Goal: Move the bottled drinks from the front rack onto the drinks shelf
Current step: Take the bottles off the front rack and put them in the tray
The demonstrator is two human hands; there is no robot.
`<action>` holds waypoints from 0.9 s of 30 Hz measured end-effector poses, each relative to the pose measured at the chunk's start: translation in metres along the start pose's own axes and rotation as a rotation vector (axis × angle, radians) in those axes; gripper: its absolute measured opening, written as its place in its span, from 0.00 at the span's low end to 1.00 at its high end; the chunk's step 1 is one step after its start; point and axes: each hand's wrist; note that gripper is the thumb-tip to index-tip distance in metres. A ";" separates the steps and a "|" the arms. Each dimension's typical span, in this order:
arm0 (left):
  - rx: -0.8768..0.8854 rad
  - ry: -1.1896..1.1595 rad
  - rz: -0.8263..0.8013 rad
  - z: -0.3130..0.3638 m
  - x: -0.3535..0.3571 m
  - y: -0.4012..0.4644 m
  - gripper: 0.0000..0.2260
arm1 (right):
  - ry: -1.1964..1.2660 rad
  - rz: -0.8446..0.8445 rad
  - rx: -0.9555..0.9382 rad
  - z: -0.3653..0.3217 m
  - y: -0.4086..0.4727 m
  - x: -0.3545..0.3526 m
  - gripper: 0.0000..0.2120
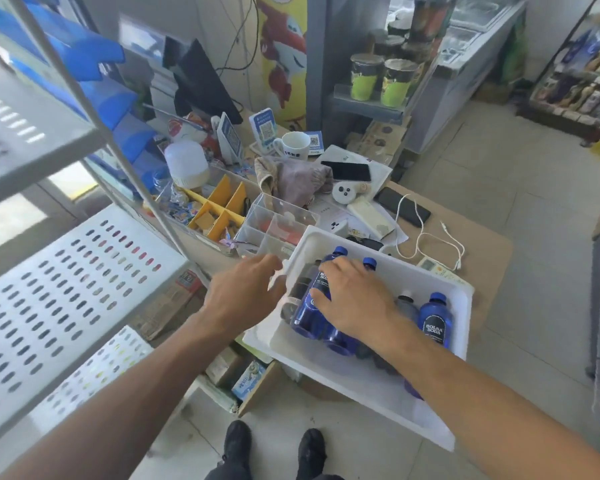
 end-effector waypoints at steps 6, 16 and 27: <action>-0.120 0.129 0.198 -0.040 -0.071 -0.046 0.14 | -0.124 0.061 -0.299 -0.081 0.023 -0.042 0.22; -0.351 0.406 0.341 -0.122 -0.179 -0.139 0.18 | -0.111 0.179 -0.603 -0.254 0.036 -0.101 0.23; -0.549 0.446 0.541 -0.211 -0.229 -0.226 0.15 | 0.201 0.193 -0.789 -0.418 0.047 -0.104 0.26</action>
Point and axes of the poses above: each hand's wrist, its own y-axis towards the middle knuckle, its own x-axis out of the palm, z = x × y, and after that the axes turned 6 degrees about x, right-handed
